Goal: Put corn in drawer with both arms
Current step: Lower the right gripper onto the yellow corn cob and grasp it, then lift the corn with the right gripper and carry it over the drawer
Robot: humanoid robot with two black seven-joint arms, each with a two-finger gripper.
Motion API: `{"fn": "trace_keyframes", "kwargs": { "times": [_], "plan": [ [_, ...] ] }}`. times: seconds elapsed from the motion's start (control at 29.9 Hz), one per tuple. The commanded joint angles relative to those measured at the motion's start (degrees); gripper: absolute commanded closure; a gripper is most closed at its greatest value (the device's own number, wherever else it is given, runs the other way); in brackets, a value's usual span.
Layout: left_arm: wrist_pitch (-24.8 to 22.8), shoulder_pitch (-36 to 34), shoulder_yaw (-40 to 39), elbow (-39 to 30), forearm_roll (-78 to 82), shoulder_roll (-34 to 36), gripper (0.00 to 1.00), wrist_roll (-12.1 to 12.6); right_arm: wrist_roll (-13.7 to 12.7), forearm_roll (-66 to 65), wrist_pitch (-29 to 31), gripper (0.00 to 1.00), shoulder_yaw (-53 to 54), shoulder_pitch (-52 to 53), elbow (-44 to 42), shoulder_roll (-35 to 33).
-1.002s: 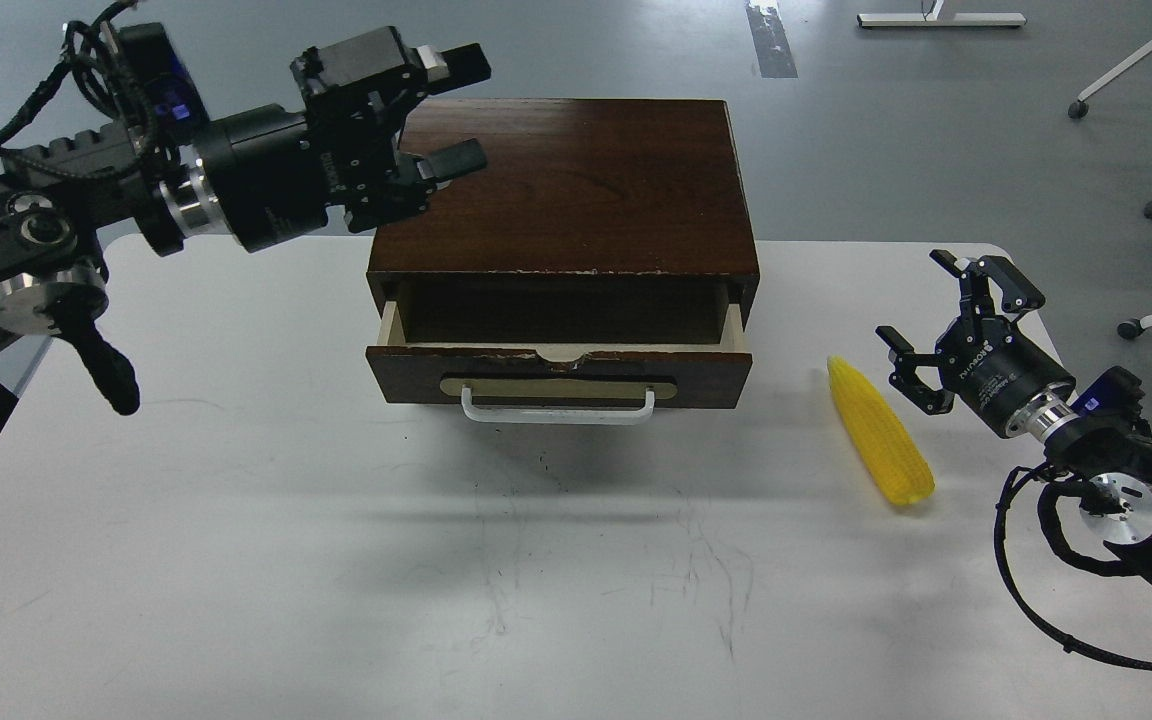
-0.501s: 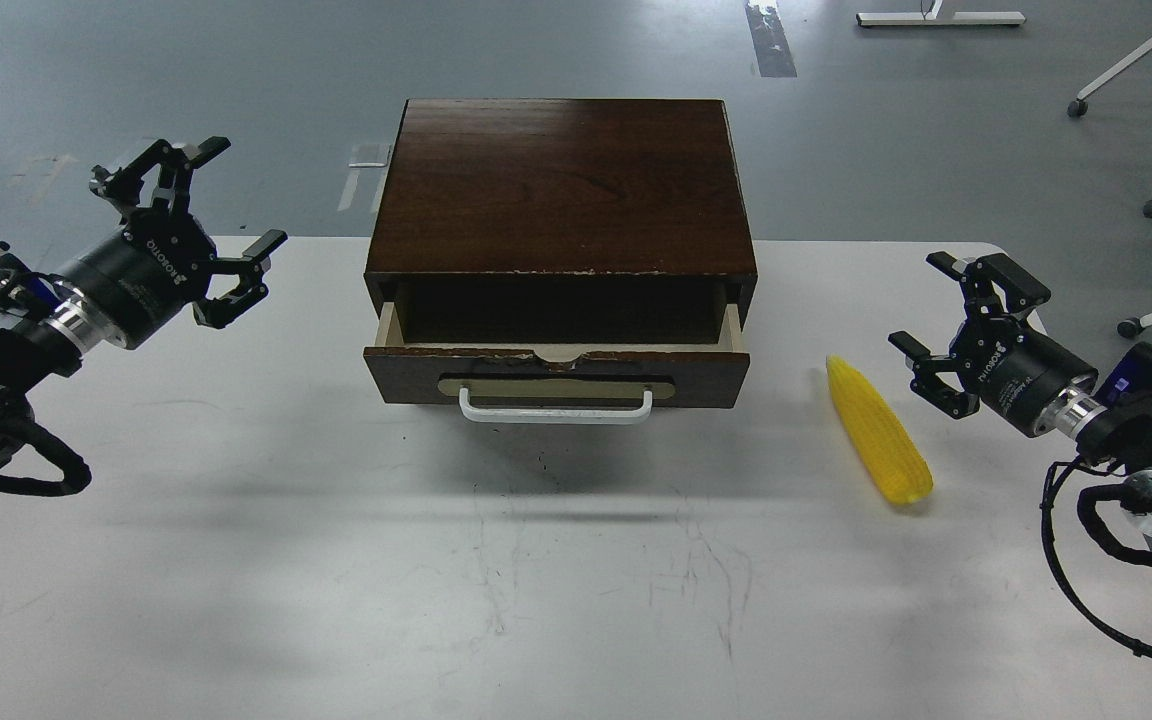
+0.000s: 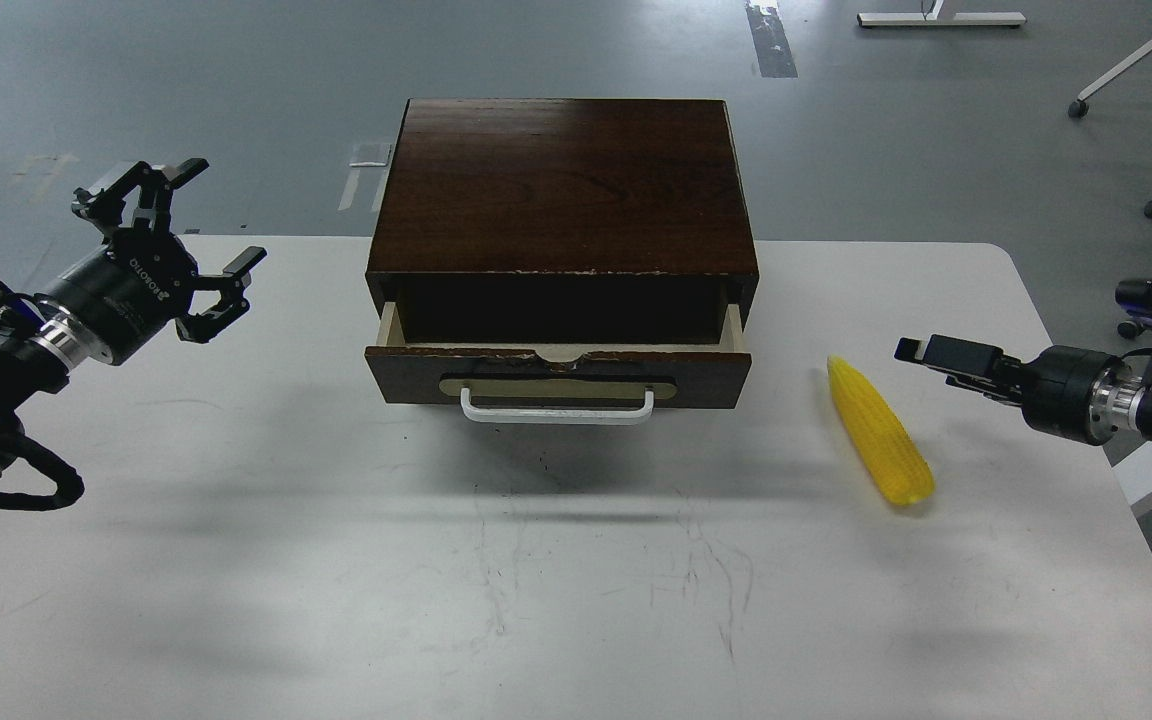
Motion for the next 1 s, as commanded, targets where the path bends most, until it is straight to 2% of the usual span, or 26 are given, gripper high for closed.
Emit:
{"fn": "trace_keyframes", "kwargs": {
  "times": [0.0, 0.33, 0.5, 0.53, 0.6, 0.63, 0.7, 0.74, 0.8, 0.84, 0.87, 0.97],
  "plan": [
    [0.01, 0.03, 0.00, -0.32, 0.11, -0.18, 0.02, 0.00, 0.00, -3.29, -2.79, 0.00, -8.42, 3.47, 0.03, 0.51],
    [0.01, -0.06, 0.00, -0.49, 0.11, -0.88, 0.02, 0.00, 0.00, -4.18, -5.77, 0.00, -18.98, 7.44, -0.06, 3.76],
    [0.01, -0.06, -0.09, -0.49, 0.20, -1.06, 0.02, 0.00, 0.00, -4.97, -6.65, 0.07, -21.45, 7.26, -0.06, 5.43],
    [0.01, -0.06, -0.09, -0.49, 0.20, -1.06, 0.02, 0.00, 0.00, -4.97, -7.44, 0.12, -21.89, 7.18, -0.15, 5.60],
    [0.01, -0.06, -0.17, -0.49, 0.20, -0.97, 0.02, 0.00, 0.00, -4.97, -8.67, 0.36, -22.77, 7.18, -0.15, 5.61],
    [0.01, -0.06, -0.44, -0.49, 0.20, -0.97, 0.02, 0.00, 0.00, -4.97, -9.11, 0.60, -23.20, 7.18, -0.06, 5.61],
    [0.01, -0.06, -0.70, -0.49, 0.20, -0.97, 0.02, 0.00, 0.00, -4.97, -9.29, 0.79, -23.38, 7.26, -0.06, 5.61],
    [0.01, -0.06, -0.79, -0.49, 0.28, -0.97, 0.02, 0.00, 0.00, -4.97, -9.38, 0.83, -23.47, 7.35, -0.06, 5.61],
    [0.01, -0.06, -0.79, -0.49, 0.29, -0.97, 0.02, 0.00, 0.00, -4.97, -9.38, 0.86, -23.47, 7.53, 0.11, 5.26],
    [0.01, -0.06, -0.79, -0.49, 0.29, -0.97, 0.02, 0.00, 0.00, -5.06, -9.38, 0.95, -23.56, 7.62, 0.11, 5.08],
    [0.01, -0.06, -0.79, -0.49, 0.29, -0.97, 0.02, 0.00, 0.00, -5.06, -9.38, 1.00, -23.56, 7.70, 0.29, 4.99],
    [0.01, -0.15, -0.79, -0.58, 0.29, -0.88, 0.02, 0.00, 0.00, -5.06, -9.38, 1.00, -23.56, 9.19, 1.95, 3.59]
  ]
}}
